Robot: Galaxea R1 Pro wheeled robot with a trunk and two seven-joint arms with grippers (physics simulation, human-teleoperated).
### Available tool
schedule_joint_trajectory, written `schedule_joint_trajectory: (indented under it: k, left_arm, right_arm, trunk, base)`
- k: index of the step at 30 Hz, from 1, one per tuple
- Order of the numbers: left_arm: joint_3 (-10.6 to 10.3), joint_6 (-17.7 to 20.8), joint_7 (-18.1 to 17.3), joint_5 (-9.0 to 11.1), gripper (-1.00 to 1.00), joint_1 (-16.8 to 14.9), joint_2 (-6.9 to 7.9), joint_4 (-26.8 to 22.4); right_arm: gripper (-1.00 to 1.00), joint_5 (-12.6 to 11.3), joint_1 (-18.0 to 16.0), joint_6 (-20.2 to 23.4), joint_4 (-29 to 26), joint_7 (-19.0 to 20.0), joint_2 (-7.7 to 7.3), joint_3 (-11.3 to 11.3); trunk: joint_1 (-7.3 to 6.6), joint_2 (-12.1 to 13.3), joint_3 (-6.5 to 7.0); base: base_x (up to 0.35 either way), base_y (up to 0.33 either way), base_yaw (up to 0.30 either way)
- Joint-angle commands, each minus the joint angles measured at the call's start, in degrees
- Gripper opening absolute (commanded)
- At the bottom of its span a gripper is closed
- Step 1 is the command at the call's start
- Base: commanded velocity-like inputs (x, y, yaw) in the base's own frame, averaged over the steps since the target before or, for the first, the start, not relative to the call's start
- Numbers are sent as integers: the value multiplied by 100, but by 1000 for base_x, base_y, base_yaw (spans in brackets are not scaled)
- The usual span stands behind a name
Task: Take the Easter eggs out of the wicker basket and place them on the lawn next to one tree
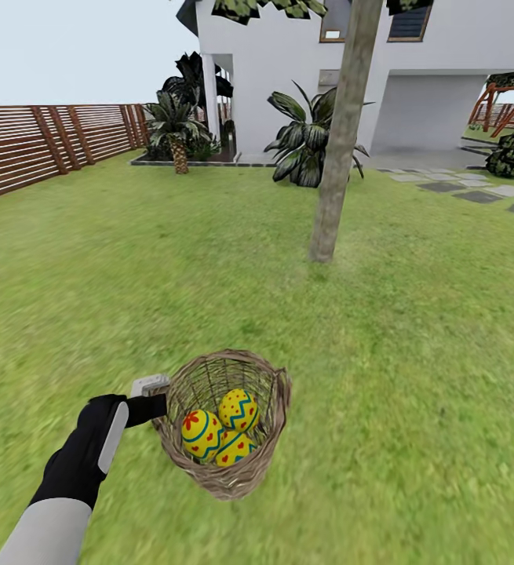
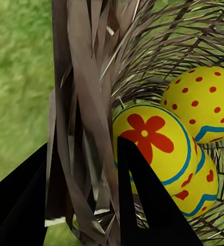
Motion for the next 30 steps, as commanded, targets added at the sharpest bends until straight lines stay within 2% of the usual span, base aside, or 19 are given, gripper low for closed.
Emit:
schedule_joint_trajectory:
  k: [1, 30]
  left_arm:
    - [8, 33, -5, 106, -100, -5, -1, -7]
    - [8, 33, -5, 106, -100, -5, 0, -7]
  right_arm:
    - [100, -40, -7, -29, 13, -7, 1, 37]
    - [100, -40, -7, -29, 14, -7, 1, 37]
  trunk:
    - [6, -11, -10]
    - [6, -11, -10]
  base:
    - [292, -130, 0]
    - [292, -130, 0]
